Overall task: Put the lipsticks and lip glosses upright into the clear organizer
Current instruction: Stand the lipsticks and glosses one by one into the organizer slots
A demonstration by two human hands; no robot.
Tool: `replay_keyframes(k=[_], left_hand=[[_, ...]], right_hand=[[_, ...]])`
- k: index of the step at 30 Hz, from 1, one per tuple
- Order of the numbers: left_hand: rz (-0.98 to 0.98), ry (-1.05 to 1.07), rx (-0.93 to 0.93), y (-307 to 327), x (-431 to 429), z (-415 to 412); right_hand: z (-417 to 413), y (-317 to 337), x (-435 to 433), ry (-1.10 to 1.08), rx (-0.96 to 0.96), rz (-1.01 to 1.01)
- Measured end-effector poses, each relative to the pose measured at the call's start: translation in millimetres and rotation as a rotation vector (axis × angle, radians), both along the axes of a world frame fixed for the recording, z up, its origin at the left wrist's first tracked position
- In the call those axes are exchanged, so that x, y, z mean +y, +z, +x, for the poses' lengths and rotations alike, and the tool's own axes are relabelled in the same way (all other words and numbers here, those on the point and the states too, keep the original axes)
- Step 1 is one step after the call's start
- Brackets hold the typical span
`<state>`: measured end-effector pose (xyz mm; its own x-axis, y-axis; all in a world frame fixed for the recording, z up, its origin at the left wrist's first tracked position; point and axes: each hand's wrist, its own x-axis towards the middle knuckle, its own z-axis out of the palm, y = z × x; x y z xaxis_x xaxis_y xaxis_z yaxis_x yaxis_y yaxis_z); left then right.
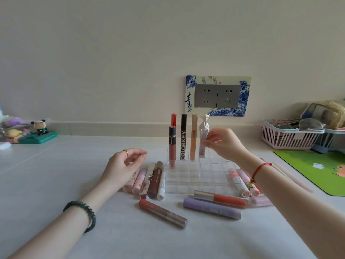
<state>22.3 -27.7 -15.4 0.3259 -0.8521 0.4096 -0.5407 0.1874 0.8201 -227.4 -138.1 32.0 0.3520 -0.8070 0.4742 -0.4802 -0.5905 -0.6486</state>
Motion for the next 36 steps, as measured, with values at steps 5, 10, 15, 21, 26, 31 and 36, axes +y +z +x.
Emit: replay_keyframes(k=[5, 10, 15, 21, 26, 31, 36], left_hand=[[0.01, 0.004, -0.01, -3, 1, 1], [0.02, -0.005, -0.033, -3, 2, 1], [0.026, -0.028, -0.044, -3, 3, -4], [0.052, -0.113, -0.078, 0, 11, -20], [0.047, -0.131, -0.246, 2, 14, -35], [0.081, -0.056, -0.36, -1, 16, -44], [0.109, -0.033, -0.379, -3, 15, -49]], right_hand=[[-1, -5, -2, -0.034, 0.034, -0.031], [-2, -8, 2, -0.101, 0.062, -0.042], [-3, -7, 5, -0.121, 0.066, -0.033], [-2, -6, 5, -0.114, 0.098, -0.014], [-2, -5, 7, -0.104, 0.129, -0.022], [-9, -8, 8, -0.106, 0.132, -0.056], [-34, -6, 10, -0.164, 0.098, -0.103]])
